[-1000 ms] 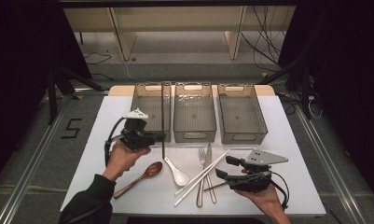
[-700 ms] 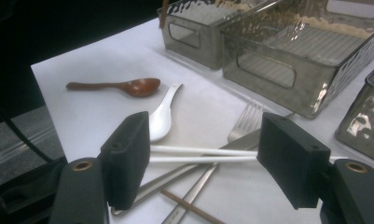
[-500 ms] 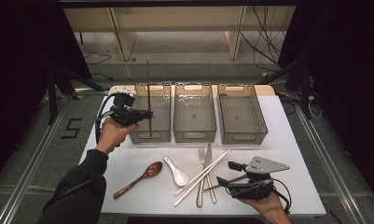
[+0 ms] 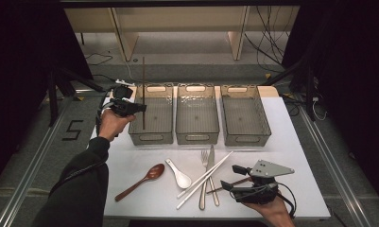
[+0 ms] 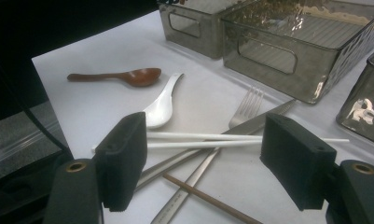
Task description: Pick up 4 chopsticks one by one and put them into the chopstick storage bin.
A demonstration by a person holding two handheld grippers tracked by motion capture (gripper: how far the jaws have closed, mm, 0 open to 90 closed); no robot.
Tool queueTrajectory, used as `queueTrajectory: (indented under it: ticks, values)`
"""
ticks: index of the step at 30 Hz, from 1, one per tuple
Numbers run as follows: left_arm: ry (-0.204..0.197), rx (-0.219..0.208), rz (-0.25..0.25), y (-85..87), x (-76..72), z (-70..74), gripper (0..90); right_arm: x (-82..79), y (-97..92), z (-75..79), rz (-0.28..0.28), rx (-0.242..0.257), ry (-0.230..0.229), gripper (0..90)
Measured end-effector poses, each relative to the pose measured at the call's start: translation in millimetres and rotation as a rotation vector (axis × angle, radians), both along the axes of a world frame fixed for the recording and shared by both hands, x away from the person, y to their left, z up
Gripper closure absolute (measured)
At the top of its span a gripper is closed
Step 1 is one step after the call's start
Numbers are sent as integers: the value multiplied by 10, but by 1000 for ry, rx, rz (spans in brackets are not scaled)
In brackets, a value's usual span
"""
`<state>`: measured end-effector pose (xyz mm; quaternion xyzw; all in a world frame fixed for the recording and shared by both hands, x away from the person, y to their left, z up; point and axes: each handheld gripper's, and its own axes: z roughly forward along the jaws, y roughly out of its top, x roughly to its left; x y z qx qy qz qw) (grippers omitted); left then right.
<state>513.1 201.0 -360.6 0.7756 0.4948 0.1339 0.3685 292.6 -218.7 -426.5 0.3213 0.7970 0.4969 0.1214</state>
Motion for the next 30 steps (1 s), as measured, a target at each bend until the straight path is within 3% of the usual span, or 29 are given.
queueTrajectory:
  ticks: [8,17,30]
  values:
    - [38,38,29,49,79,-219,834,-2,11,-10,3,2,2,316]
    - [83,83,27,76,104,-320,833,-4,-6,-7,-2,3,1,314]
    - [159,98,25,107,94,-436,824,-1,-3,-18,-3,-5,3,314]
